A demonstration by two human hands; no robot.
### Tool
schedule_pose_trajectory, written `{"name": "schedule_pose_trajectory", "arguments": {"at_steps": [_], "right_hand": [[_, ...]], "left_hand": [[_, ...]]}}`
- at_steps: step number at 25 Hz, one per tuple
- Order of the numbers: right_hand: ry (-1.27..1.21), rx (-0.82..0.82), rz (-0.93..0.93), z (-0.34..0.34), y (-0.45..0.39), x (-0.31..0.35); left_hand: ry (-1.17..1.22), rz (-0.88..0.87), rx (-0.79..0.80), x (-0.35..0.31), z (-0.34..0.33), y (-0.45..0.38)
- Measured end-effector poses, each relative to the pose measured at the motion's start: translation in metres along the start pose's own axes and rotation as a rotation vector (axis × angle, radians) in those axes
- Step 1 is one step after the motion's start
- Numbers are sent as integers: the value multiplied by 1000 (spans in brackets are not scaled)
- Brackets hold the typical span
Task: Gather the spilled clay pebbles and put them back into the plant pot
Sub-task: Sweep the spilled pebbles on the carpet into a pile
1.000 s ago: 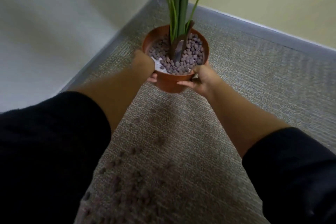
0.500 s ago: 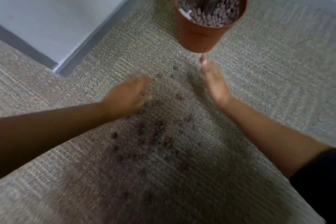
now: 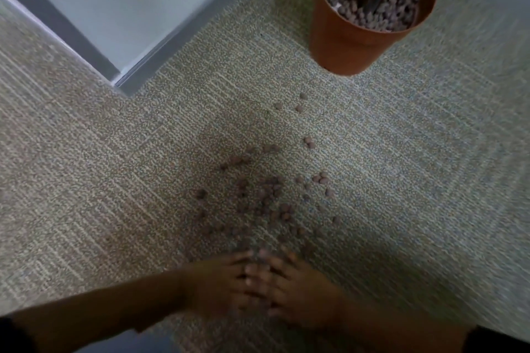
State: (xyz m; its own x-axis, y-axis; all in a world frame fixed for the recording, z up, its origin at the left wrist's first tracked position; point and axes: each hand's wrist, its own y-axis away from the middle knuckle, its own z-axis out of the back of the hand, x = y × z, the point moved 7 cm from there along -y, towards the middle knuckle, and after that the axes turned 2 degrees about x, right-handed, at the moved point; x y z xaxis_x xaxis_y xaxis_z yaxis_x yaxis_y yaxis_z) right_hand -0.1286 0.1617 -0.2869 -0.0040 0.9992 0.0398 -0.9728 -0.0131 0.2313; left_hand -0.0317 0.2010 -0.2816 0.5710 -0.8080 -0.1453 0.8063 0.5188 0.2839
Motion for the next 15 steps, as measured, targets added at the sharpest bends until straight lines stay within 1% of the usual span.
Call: {"name": "schedule_pose_trajectory", "arguments": {"at_steps": [2, 5, 7, 8, 9, 11, 13, 15], "right_hand": [[24, -1, -63, 7, -9, -34], [-40, 29, -205, 29, -23, -79], [-63, 5, -262, 42, -28, -92], [-62, 2, -256, 45, -27, -89], [-57, -1, -222, 45, -24, -80], [-56, -15, -109, 35, -12, -47], [-40, 10, 54, 14, 4, -1], [-32, 36, 194, -6, 19, 32]], "left_hand": [[-16, 65, -17, 28, 7, -11], [-30, 214, -1, 72, 23, -13], [-33, 291, -32, 86, 35, -7], [-35, 305, -52, 84, 38, -3], [-28, 299, -87, 77, 38, 3], [33, 216, -151, 45, 26, 15], [88, 80, -128, 5, 7, 23], [103, -35, -74, -14, -7, 27]]}}
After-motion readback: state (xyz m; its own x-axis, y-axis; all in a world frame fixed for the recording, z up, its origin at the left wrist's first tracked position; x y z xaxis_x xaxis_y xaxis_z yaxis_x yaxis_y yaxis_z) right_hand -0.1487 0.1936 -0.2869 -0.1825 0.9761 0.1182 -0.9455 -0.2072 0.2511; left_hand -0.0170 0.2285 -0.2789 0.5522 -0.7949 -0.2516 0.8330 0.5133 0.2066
